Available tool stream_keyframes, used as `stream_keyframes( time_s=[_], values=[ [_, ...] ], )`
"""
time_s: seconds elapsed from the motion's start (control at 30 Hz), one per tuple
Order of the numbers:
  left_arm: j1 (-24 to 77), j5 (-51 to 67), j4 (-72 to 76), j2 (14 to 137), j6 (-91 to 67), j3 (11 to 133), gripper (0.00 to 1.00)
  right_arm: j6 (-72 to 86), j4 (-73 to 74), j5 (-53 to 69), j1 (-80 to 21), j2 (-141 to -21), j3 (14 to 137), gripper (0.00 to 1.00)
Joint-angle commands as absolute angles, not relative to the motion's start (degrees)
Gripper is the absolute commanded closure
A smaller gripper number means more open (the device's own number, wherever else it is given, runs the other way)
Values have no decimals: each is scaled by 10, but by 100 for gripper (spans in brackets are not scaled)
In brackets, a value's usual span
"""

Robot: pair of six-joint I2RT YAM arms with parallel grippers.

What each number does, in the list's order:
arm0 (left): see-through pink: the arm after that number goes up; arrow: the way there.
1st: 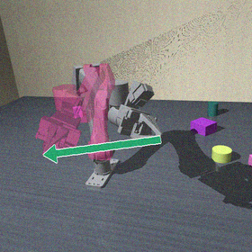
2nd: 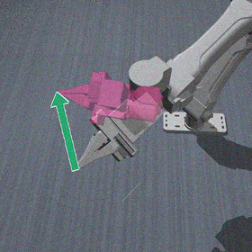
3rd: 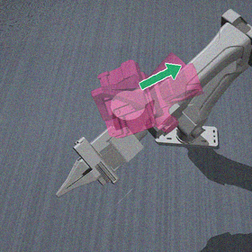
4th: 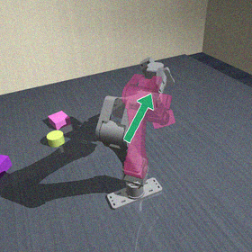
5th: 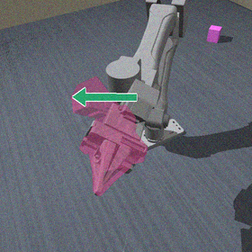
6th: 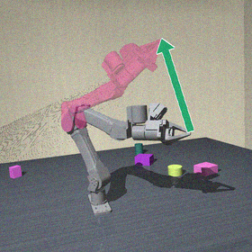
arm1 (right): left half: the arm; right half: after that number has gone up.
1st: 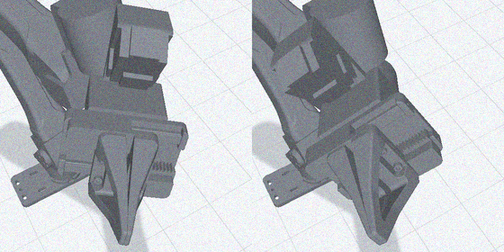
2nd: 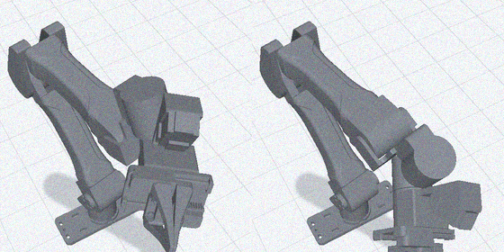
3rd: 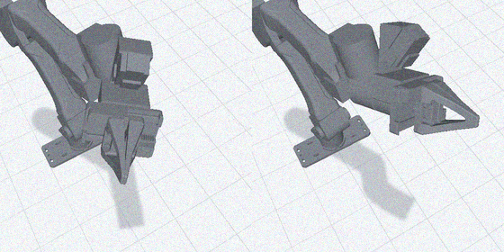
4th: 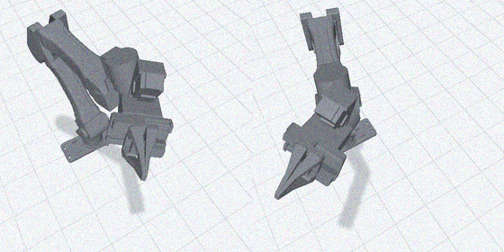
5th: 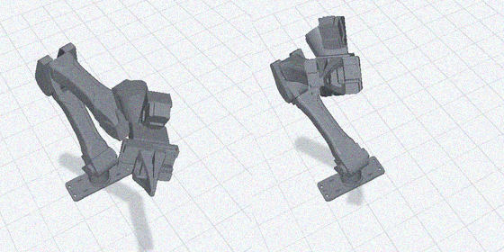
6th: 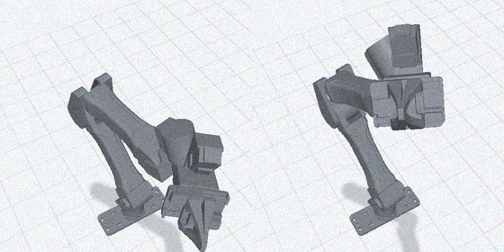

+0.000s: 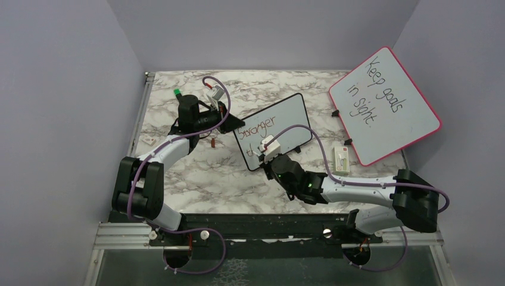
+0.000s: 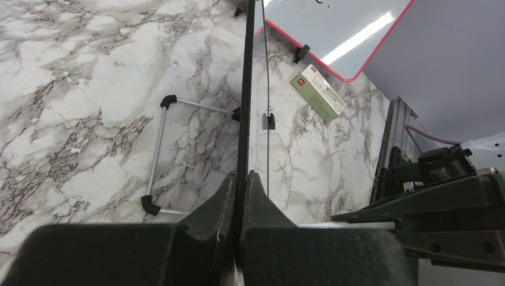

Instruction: Write a sentence on the whiteboard

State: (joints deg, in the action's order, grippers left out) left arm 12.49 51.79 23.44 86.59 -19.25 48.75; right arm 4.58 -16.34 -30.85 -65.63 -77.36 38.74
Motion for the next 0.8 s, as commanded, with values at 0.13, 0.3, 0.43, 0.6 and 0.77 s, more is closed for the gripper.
stream_keyframes(
  time_s=[0.13,0.3,0.43,0.6,0.77],
  values=[
    [129,469,176,882,-170,479,100,42,-193,-343,-652,-783,399,99],
    [128,468,176,882,-170,480,100,47,-181,-354,-649,-781,401,99],
    [128,468,176,882,-170,481,100,58,-166,-361,-647,-776,397,99],
    [128,468,176,883,-170,481,100,69,-148,-359,-646,-770,390,99],
    [128,468,176,882,-170,481,100,79,-136,-346,-646,-766,384,99]
  ],
)
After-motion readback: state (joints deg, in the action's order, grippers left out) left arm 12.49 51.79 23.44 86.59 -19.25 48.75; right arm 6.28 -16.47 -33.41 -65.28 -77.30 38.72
